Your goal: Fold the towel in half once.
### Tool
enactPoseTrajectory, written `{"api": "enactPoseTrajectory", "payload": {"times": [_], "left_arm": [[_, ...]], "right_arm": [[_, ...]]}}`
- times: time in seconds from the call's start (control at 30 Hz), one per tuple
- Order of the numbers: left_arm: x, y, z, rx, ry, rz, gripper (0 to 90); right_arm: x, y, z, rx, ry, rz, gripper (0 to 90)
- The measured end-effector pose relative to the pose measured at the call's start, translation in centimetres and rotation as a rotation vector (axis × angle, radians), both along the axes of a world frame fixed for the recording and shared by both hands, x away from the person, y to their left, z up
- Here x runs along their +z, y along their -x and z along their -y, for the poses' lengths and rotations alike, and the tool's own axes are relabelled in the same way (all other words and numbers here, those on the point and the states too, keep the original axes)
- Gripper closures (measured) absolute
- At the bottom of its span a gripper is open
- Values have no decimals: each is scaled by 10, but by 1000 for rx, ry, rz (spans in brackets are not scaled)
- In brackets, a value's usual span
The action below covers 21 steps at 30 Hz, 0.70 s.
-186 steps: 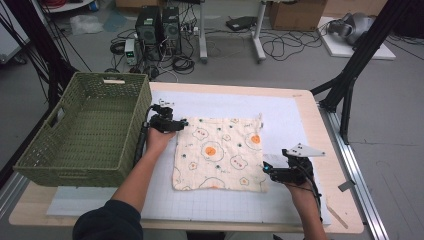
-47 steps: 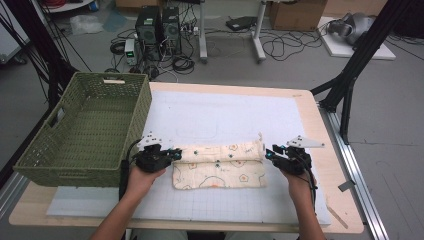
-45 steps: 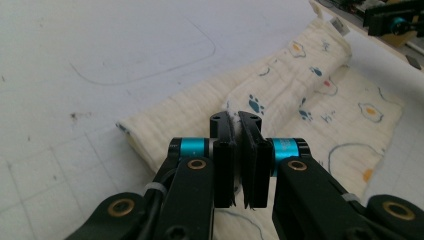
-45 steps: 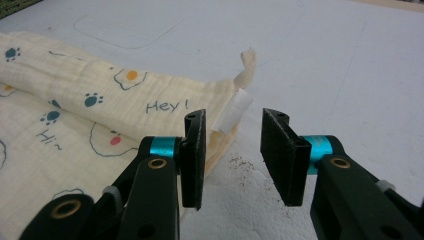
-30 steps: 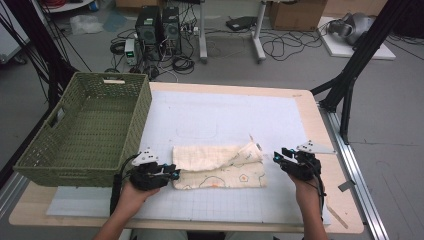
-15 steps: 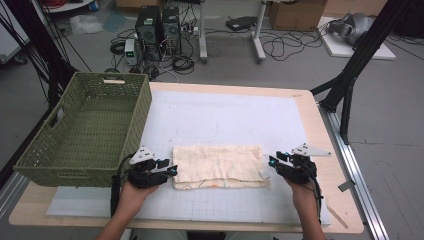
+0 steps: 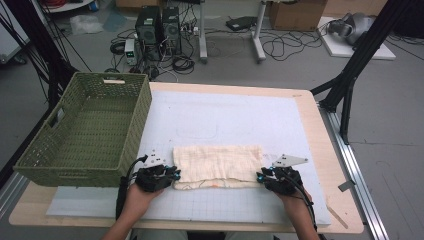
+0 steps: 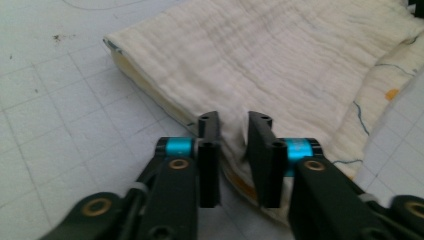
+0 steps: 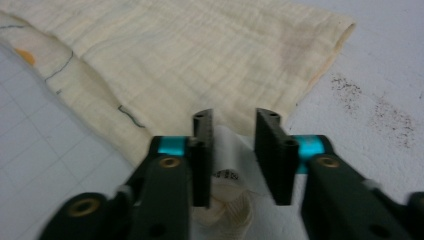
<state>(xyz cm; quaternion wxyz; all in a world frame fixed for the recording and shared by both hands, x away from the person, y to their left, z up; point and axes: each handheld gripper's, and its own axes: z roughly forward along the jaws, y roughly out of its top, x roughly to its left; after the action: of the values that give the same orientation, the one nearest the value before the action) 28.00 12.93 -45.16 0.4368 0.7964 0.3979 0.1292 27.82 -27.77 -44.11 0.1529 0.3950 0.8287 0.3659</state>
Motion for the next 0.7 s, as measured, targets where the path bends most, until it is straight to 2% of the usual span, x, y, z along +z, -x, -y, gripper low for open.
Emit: {"api": "enactPoseTrajectory", "payload": {"times": [0.07, 0.13, 0.17, 0.3, 0.43, 0.5, 0.53, 0.57, 0.63, 0.7], "left_arm": [[0, 1, 1, -2, -6, 15, 838], [2, 3, 0, -7, -2, 27, 850], [4, 3, -1, -5, 14, 33, 851], [14, 6, -8, -10, 88, 41, 850], [19, 8, -12, -10, 115, 53, 841], [19, 7, -13, -5, 115, 48, 819], [18, 6, -12, 3, 111, 42, 799], [16, 6, -12, 9, 103, 37, 770], [15, 5, -13, 11, 98, 35, 763], [14, 5, -13, 9, 95, 35, 763]], "right_arm": [[0, 1, -2, 14, 18, 9, 867], [1, 2, -5, 30, 46, 18, 889], [2, 3, -6, 31, 50, 23, 892], [10, 6, 0, 16, 9, 46, 893], [20, 11, 8, -1, -34, 81, 893], [21, 13, 10, -2, -36, 78, 890], [20, 12, 10, -1, -28, 74, 854], [17, 11, 10, -2, -20, 67, 756], [13, 9, 9, -7, -33, 33, 618], [11, 8, 7, 0, -41, 19, 534]]}}
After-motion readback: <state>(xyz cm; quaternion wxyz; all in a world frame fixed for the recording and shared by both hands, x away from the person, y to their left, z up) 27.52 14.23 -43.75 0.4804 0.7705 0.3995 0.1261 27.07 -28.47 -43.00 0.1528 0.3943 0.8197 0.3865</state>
